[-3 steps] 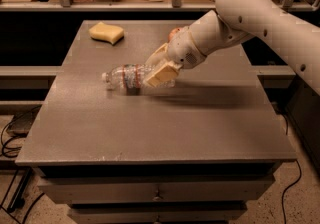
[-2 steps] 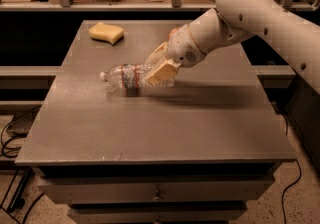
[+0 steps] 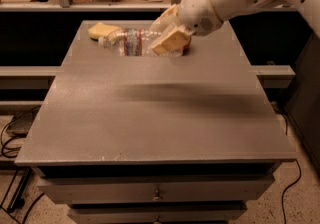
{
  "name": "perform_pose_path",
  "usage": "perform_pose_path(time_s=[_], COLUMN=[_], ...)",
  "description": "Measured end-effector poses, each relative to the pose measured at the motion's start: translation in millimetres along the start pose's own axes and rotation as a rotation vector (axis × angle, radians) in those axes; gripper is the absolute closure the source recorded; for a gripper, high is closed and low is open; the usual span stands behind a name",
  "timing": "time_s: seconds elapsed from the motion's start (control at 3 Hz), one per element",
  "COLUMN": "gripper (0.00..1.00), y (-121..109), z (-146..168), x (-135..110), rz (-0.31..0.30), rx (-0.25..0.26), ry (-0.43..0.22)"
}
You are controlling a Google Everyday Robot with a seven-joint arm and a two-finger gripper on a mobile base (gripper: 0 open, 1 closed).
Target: Pick water bottle
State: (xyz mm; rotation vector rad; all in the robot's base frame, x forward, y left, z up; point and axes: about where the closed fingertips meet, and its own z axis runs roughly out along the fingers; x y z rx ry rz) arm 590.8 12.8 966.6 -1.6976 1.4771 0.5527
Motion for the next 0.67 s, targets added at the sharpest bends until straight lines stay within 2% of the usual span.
perform_pose_path(time_s=[0.33, 0.67], gripper=[1.0, 1.0], y=[-20.4, -28.3], z=[-57.6, -71.9], x=[-46.2, -59.3], rz=[-0.117, -0.14], rx=[0.091, 0.124], ry=[-0.025, -0.039])
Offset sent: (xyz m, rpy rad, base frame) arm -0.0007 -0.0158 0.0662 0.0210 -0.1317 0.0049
